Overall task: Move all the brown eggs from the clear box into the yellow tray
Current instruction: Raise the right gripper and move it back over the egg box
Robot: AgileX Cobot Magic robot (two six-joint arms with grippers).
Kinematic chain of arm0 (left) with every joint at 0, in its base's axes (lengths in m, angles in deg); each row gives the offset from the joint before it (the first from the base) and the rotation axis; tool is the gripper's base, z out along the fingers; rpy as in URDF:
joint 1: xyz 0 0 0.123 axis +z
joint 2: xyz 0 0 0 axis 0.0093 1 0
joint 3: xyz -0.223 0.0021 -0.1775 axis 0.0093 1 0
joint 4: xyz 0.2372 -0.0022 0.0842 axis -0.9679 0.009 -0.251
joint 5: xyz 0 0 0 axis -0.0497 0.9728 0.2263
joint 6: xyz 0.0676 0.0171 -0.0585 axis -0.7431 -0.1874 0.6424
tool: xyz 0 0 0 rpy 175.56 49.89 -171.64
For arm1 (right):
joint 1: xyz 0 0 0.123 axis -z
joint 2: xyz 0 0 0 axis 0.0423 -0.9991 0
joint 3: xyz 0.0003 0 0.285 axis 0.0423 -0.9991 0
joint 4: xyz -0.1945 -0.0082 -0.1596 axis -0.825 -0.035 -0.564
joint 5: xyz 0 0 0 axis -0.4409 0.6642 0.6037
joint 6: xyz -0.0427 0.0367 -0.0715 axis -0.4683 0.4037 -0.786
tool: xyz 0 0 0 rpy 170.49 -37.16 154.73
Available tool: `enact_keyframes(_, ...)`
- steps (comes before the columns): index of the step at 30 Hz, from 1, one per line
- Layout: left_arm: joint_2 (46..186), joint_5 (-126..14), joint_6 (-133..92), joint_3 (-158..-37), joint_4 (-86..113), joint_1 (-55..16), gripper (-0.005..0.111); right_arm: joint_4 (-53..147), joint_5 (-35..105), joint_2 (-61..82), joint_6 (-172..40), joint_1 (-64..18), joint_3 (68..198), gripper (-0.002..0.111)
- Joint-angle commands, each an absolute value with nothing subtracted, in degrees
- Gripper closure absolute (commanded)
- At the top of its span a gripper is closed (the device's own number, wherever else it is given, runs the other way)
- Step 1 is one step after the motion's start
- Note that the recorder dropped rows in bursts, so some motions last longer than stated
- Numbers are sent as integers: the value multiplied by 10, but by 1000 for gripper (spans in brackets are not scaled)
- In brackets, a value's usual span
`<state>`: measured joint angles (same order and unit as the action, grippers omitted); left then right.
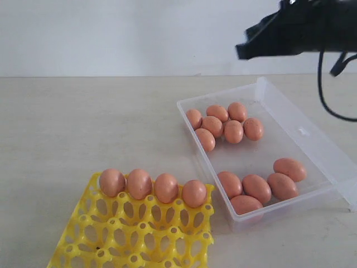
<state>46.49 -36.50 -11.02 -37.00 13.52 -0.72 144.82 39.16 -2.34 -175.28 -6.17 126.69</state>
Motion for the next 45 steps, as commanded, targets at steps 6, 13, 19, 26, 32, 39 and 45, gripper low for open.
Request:
enact_keyframes(6, 463, -369, -113, -368, 135, -8, 103, 1469, -32, -34, -1871, -61, 1301, 108)
enact_keyframes(13, 463, -369, -113, -368, 135, -8, 103, 1469, -134, -65, -1871, -39, 1341, 108)
enact_keyframes(19, 463, -369, -113, -368, 135, -8, 103, 1469, -121, -63, -1816, 23, 1341, 108)
enact_keyframes(26, 463, -369, -113, -368, 135, -8, 103, 1469, 29, -44, -1387, 74, 1341, 108)
enact_keyframes(32, 463, -369, -113, -368, 135, -8, 103, 1430, 485, -49, -1059, 192, 1365, 108)
enact_keyframes(39, 463, -369, -113, -368, 135, -8, 103, 1415, 958, -50, -1450, 280, 1455, 108)
enact_keyframes(45, 463, -369, -113, -368, 135, -8, 103, 1096, 932, -50, -1404, 202, 1526, 108)
